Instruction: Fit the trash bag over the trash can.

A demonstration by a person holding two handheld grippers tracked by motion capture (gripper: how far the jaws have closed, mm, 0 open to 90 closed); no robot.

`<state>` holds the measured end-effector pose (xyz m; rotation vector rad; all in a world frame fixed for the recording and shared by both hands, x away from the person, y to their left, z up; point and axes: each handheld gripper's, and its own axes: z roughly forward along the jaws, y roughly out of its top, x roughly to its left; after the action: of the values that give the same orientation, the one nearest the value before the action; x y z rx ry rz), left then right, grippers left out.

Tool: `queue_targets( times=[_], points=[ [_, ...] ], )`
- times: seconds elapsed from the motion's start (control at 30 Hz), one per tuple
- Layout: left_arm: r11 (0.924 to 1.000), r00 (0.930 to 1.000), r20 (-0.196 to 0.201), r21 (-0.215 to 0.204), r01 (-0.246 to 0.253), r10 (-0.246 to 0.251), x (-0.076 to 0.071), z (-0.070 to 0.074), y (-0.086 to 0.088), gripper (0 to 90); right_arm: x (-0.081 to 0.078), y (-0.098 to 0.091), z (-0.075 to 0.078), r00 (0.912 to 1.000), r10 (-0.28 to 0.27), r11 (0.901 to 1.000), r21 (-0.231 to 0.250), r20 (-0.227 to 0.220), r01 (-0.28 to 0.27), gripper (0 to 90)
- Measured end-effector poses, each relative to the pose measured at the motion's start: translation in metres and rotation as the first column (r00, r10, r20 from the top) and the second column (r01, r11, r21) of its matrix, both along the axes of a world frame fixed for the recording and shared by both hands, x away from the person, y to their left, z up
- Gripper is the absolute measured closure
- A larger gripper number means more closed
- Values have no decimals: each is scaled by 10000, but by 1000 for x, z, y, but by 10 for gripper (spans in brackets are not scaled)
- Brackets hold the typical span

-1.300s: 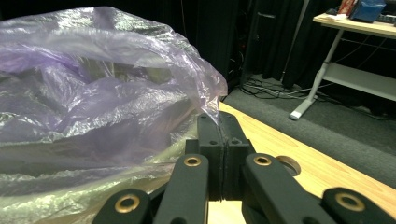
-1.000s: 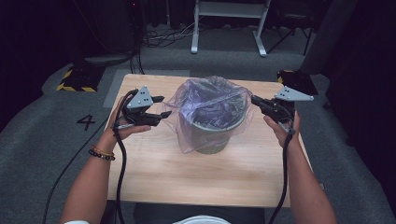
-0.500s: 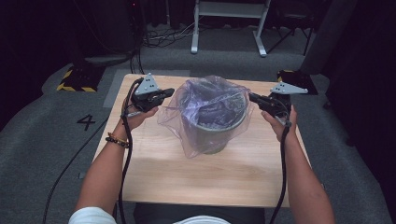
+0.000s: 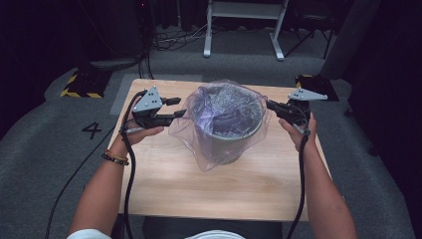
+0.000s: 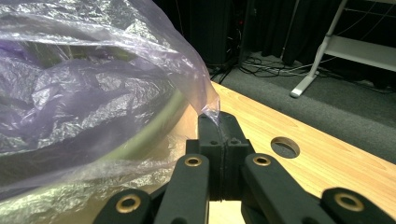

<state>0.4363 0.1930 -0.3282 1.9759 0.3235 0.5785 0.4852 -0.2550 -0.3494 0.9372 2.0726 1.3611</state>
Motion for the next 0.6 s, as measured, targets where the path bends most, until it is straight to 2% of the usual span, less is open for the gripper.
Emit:
queue_targets(
  times=[0.03,0.13,0.23,0.27,0.3,0.37,0.4,0.47,0.5,0.53,0.6],
  points=[
    [9997,9998,-137,193,151,-148,-2,-1,-2,453,-1,0,0,10000,2,10000,26,-14,-2,900],
    [9951,9999,-101,993,18,-8,-5,-5,-10,404,-1,-1,0,10000,5,10000,-2,-26,-5,891],
    [9957,9997,-241,927,53,-31,-4,-7,-10,387,-1,-3,0,10000,0,9999,118,21,0,888],
    [9945,9998,-111,1032,-166,178,-3,-8,-11,419,-1,-3,0,10000,12,9999,134,13,-12,890],
    [9929,9996,20,1153,-279,278,-2,-8,-11,500,-1,-3,0,10000,34,10000,77,8,-34,890],
    [9910,9991,154,1277,-409,392,2,-9,-13,564,-1,-2,0,10000,11,10000,-6,-15,-11,890],
    [9897,9983,229,1318,-554,528,4,-9,-14,638,-1,-2,1,10000,38,10000,-8,-3,-38,890],
    [9890,9979,349,1362,-580,537,9,-10,-15,739,0,-1,2,10000,72,10000,-31,65,-72,892],
    [9896,9972,432,1273,-665,615,12,-11,-16,833,0,0,2,9999,100,9999,-32,88,-100,894],
    [9910,9973,425,1169,-647,601,14,-11,-17,886,0,0,3,9999,130,9999,-45,85,-129,898],
    [9926,9946,383,700,-988,962,21,-10,-17,900,1,1,3,9999,116,9999,-114,104,-115,900]
  ],
)
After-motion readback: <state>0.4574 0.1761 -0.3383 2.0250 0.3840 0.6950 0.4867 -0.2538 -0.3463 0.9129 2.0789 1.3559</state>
